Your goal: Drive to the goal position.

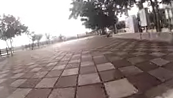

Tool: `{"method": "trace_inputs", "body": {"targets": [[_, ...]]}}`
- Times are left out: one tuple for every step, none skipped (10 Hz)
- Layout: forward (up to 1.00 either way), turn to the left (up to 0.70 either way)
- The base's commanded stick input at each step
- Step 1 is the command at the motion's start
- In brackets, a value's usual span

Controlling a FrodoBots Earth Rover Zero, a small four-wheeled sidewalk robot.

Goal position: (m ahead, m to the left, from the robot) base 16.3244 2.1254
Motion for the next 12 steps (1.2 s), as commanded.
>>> {"method": "trace_inputs", "body": {"targets": [[0.70,0.00],[0.70,0.00],[0.70,0.00],[0.70,0.00],[0.70,0.00],[0.70,0.00],[0.70,0.00],[0.70,0.00],[0.70,0.00],[0.70,0.00],[0.37,0.00],[0.00,0.00]]}}
